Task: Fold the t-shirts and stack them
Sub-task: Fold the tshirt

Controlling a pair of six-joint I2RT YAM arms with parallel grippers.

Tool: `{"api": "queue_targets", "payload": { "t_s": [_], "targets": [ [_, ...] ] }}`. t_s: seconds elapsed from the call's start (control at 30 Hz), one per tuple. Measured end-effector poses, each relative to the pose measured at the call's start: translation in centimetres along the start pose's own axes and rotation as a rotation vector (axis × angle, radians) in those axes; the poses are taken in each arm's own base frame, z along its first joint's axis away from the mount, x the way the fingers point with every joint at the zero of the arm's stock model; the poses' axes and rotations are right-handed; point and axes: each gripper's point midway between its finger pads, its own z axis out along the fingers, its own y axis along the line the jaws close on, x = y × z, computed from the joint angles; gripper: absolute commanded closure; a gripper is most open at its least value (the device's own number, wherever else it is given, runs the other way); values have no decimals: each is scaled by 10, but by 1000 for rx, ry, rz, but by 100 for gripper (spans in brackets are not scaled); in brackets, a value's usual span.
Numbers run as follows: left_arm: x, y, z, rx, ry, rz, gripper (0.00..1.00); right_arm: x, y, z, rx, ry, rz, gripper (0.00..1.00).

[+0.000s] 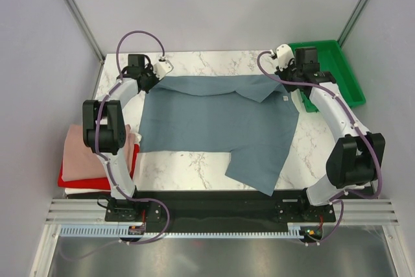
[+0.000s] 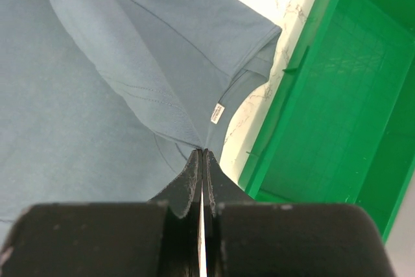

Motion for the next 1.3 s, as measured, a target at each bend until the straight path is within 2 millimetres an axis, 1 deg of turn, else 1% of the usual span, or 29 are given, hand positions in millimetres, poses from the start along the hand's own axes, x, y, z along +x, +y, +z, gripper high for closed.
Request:
{"api": "queue_targets", "payload": {
  "t_s": [0.1, 0.27, 0.43, 0.47, 0.5, 0.53, 0.6, 0.63, 0.7, 0.73, 0.8, 0.87, 0.9, 0.97, 1.07, 1.1, 1.13, 1.2, 1.27, 1.3],
  "targets": [
    [-1, 1, 0, -5, -3, 1, 98, 4, 5, -2, -16, 4, 5, 100],
    [6, -6, 0, 5, 9, -1, 98, 12, 14, -3, -43, 19, 20, 100],
    [15, -15, 3, 20, 31, -5, 98, 11, 21, -8, -69, 13, 30, 100],
    [18, -18, 3, 23, 38, -6, 97, 11, 23, -9, -76, 13, 32, 97],
    [20, -19, 3, 25, 44, -7, 91, 11, 25, -11, -86, 11, 33, 85],
    [22, -20, 3, 26, 49, -8, 78, 12, 28, -14, -97, 9, 39, 81],
    [26, -20, 2, 26, 58, -6, 69, 14, 33, -19, -115, 12, 42, 77],
    [28, -19, 1, 22, 62, -9, 63, 15, 35, -23, -120, 15, 45, 76],
    [29, -15, -4, 11, 61, -15, 59, 15, 36, -31, -120, 13, 46, 72],
    [28, -11, -8, 2, 57, -17, 58, 14, 35, -34, -114, 9, 46, 72],
    [22, -3, -17, -18, 40, -17, 57, 7, 31, -37, -102, -8, 44, 71],
    [14, 5, -25, -36, 19, -18, 57, 0, 27, -35, -94, -21, 42, 71],
    [9, 10, -28, -47, 7, -20, 57, -2, 25, -32, -91, -23, 41, 72],
    [-6, 22, -32, -64, -25, -31, 58, -6, 21, -19, -89, -18, 40, 73],
    [-21, 35, -33, -72, -48, -58, 59, -5, 16, 16, -91, 21, 41, 73],
    [-25, 39, -30, -77, -55, -69, 60, -4, 14, 26, -90, 34, 42, 73],
    [-27, 41, -27, -75, -56, -83, 60, 1, 14, 42, -96, 61, 45, 73],
    [-26, 40, -18, -59, -45, -112, 60, 7, 12, 64, -99, 95, 49, 72],
    [-19, 32, -8, -29, -17, -145, 59, 15, 9, 86, -97, 127, 57, 69],
    [-14, 28, -1, -15, 1, -164, 47, 18, 6, 95, -93, 140, 60, 65]
  ]
}}
